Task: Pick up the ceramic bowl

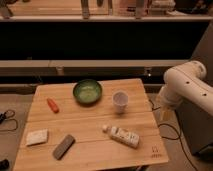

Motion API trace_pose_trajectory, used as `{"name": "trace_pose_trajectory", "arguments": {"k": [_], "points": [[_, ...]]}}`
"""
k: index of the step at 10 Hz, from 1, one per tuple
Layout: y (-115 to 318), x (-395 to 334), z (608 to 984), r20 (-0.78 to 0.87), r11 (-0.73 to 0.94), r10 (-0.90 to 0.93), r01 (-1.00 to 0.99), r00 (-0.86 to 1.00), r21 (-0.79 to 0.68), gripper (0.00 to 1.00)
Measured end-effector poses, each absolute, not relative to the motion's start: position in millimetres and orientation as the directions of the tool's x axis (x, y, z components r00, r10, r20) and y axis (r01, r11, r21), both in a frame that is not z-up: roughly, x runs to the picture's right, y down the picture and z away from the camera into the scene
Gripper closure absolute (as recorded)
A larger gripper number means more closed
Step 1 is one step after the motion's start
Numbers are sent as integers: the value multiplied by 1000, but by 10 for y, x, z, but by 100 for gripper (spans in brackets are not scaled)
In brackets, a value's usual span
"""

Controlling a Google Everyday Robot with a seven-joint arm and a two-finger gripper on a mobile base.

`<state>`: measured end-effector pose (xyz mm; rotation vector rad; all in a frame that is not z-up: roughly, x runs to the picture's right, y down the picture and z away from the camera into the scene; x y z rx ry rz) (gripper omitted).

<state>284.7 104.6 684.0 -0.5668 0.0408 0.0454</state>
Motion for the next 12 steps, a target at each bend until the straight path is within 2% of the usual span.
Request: {"name": "trace_pose_trajectory", "arguments": {"k": [5, 6, 8, 12], "points": [[1046, 2847, 6840, -51, 843, 32, -54, 998, -536, 35], [1045, 2846, 6841, -51, 843, 31, -54, 998, -536, 33], [908, 2688, 6929, -51, 852, -25, -5, 998, -523, 20], [609, 2280, 7129, -53, 858, -143, 97, 988, -504, 20]]}}
